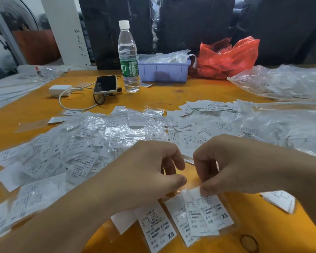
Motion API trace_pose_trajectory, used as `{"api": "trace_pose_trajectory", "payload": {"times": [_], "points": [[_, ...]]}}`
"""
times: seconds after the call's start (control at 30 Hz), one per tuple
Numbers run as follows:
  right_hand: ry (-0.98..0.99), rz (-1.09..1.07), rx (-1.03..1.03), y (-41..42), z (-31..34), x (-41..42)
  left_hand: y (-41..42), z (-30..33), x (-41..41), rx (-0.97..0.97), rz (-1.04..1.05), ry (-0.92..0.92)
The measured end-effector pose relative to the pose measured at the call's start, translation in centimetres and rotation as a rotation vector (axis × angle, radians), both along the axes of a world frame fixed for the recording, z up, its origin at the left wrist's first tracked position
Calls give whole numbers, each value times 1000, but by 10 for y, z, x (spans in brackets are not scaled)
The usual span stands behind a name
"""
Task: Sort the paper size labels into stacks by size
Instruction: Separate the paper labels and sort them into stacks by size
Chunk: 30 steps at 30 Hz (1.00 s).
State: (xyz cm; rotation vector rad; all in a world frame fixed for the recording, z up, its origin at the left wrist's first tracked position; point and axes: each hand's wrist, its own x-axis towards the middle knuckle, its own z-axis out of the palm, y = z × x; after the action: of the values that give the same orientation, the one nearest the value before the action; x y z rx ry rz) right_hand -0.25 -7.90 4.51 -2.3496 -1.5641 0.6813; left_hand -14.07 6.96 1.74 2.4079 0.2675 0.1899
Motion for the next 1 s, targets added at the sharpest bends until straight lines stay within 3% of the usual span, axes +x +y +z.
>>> {"api": "trace_pose_trajectory", "payload": {"times": [0.23,0.43,0.6,1.0], "points": [[-75,-13,99,-4,-3,6,0,-2,1,36,-24,-29],[-249,-191,268,-11,-16,16,-5,-9,4,196,-12,-118],[-321,-318,180,-5,-24,12,-7,-9,7,162,-11,-140],[-292,-380,371,-2,-23,13,-4,-9,6,82,20,-162]]}}
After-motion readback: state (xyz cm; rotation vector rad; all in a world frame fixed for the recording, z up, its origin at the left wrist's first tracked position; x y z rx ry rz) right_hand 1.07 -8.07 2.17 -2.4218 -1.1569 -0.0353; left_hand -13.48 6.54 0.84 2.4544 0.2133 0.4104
